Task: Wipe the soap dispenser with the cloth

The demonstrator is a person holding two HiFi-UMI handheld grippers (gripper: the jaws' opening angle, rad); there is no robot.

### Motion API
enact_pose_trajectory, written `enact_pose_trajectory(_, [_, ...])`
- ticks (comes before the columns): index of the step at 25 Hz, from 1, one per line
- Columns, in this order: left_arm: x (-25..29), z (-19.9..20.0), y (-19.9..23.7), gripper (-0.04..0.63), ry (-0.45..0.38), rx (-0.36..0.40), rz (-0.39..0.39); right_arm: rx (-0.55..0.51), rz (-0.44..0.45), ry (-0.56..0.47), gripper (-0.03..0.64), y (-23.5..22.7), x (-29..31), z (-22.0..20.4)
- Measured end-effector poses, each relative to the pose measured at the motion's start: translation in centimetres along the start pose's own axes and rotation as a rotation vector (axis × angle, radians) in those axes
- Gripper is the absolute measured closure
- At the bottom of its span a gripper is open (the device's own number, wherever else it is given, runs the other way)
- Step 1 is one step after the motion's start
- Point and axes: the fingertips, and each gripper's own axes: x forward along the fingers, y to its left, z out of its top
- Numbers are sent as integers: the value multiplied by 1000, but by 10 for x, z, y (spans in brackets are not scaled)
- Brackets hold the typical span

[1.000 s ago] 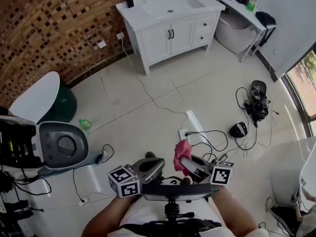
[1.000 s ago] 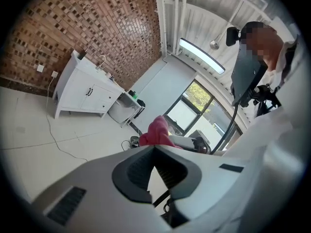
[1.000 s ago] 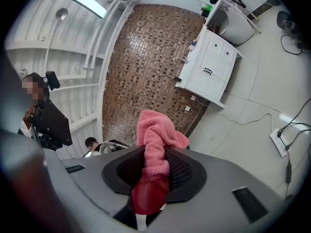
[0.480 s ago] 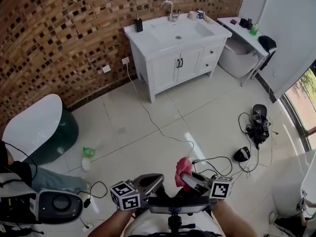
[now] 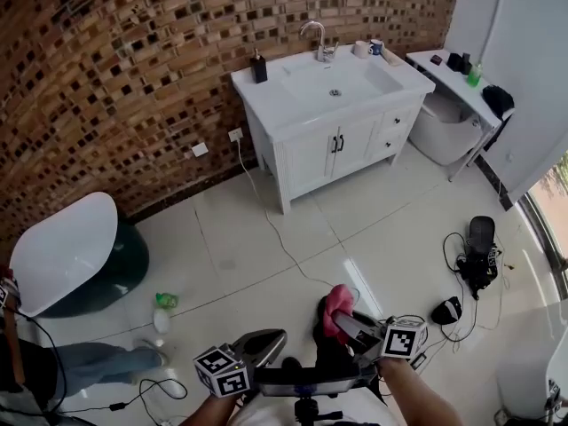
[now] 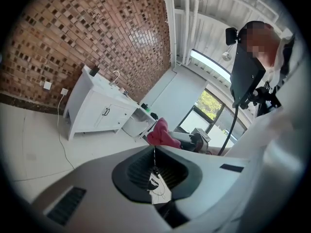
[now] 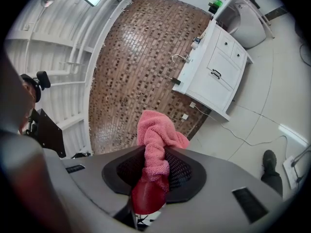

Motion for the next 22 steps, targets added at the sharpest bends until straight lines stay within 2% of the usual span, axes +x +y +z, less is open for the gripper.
enact_pose_trajectory(4, [55,56,41,570,-61,-14,51,-1,23,6,491,-33,32,73])
enact_pose_trajectory(6, [92,86,51,499,-71,-11,62,-8,30,15,491,-48,40,116])
enact_pose_trajectory(8, [129,116,60,462,-75,9,66,-13,33,27,491,-62,47,157])
enact_pose_trajectory(12, [188,174,85,456,-108,28,91,-35,21,39,491,-87,68,229])
enact_pose_trajectory(17, [240,224,110,454,-125,55,109,-39,13,48,491,-116,92,292])
enact_pose_trajectory(22, [257,270,160,451,-138,55,99,-32,-32,64,491,-131,137,327])
